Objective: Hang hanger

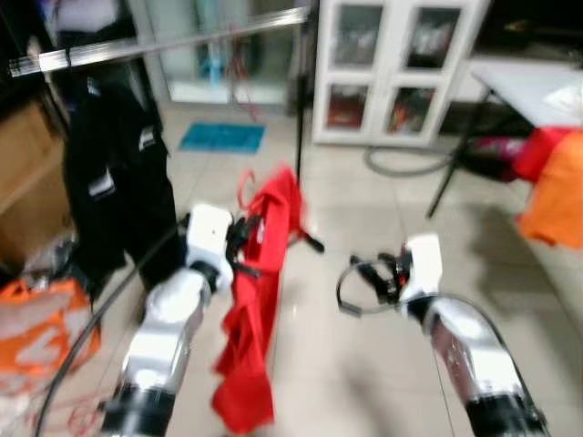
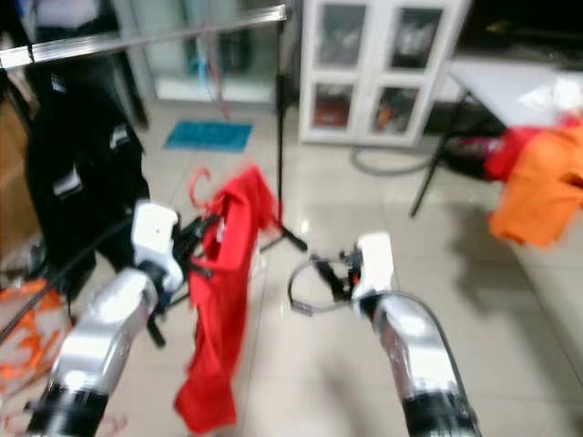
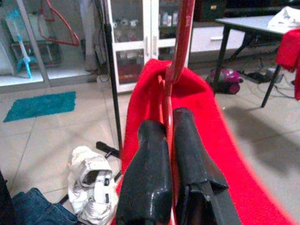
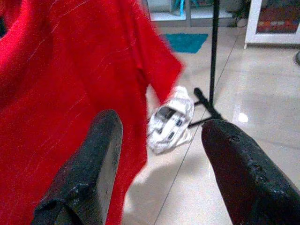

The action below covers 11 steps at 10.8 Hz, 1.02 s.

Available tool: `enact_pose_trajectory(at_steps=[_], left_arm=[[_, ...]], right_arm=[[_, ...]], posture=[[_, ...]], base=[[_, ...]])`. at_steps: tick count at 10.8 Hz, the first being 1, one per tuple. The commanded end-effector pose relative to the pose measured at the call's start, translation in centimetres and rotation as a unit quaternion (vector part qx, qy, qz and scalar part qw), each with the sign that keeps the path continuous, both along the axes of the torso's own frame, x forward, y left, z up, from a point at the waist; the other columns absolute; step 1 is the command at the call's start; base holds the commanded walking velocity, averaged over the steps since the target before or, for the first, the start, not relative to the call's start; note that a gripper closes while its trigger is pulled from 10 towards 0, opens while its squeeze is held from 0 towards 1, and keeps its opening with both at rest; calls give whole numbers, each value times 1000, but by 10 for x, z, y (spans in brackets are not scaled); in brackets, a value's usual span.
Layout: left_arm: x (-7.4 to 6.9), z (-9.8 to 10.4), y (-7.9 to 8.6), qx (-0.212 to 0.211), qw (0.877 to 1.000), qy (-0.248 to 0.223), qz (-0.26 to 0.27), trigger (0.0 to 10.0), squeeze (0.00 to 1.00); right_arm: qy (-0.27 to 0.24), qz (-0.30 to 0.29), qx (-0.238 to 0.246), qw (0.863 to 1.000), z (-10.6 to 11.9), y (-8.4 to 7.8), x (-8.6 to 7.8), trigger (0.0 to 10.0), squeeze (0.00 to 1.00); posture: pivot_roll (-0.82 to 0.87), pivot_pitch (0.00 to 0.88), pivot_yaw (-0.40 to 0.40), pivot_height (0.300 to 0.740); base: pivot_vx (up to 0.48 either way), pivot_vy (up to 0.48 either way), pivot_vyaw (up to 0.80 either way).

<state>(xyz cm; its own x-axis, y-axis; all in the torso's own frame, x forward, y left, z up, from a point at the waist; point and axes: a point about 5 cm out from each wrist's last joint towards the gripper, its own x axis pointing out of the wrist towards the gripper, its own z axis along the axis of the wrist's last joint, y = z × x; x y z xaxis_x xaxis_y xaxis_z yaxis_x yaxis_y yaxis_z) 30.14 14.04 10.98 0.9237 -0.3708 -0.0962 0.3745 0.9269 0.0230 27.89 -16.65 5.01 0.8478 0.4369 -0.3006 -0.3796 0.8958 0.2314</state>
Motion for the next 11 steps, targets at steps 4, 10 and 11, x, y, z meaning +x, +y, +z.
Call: enact_pose_trajectory(at_steps=[4, 10, 11], left_arm=[[-4, -8, 2, -17, 999, 9, 34, 10000, 0], [6, -10, 11, 44, 997, -1, 71, 10000, 0], [11, -5, 17, 36, 996, -5, 83, 10000, 0]], right_arm=[[-21, 7, 6, 1000, 10, 6, 4, 10000, 0], [-17, 35, 2, 999, 5, 20, -2, 10000, 0], [-4, 46, 7, 999, 3, 23, -6, 10000, 0]], posture=[[-41, 0, 30, 740], [-39, 0, 23, 740], [-39, 0, 23, 740]], base=[[0, 0, -198], [0, 0, 411], [0, 0, 0]])
